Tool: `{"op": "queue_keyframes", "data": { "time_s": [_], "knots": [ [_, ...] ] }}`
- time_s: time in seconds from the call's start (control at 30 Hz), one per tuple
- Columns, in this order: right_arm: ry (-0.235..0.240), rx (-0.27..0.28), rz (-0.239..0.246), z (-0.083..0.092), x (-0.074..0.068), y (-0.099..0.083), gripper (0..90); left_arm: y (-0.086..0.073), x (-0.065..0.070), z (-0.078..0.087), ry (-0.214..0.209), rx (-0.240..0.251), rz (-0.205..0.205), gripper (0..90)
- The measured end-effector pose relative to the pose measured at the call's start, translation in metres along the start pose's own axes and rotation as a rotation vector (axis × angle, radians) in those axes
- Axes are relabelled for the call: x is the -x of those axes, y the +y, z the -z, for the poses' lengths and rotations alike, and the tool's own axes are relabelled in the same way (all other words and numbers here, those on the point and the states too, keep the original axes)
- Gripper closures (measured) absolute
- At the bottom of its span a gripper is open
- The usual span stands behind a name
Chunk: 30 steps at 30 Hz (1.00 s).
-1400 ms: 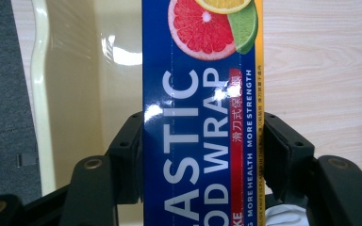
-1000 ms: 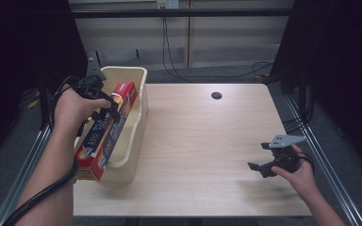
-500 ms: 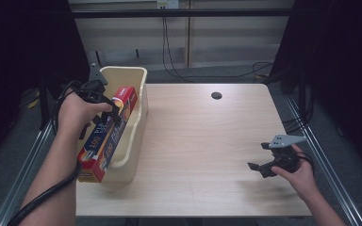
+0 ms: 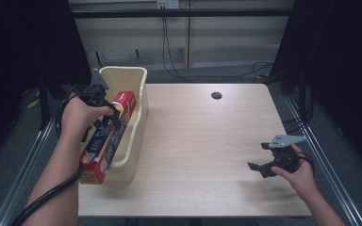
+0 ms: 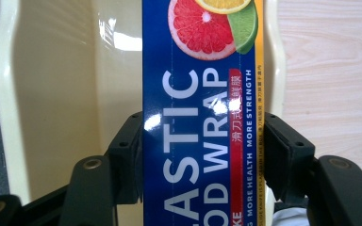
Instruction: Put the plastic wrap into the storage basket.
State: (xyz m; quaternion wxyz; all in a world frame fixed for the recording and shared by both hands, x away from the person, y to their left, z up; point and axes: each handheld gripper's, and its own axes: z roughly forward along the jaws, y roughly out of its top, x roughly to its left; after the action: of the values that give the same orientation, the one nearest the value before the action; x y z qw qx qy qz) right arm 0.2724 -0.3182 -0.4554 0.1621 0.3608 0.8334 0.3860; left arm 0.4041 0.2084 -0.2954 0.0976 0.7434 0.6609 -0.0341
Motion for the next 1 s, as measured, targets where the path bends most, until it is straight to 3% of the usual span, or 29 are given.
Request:
{"op": "queue_keyframes", "data": {
  "time_s": [1.0],
  "knots": [
    [-0.007, -0.006, 0.000, -0.001, 0.001, -0.002, 3.3, 0.007, 0.002, -0.038, 0.015, -0.051, 0.013, 40.2]
  ]
}}
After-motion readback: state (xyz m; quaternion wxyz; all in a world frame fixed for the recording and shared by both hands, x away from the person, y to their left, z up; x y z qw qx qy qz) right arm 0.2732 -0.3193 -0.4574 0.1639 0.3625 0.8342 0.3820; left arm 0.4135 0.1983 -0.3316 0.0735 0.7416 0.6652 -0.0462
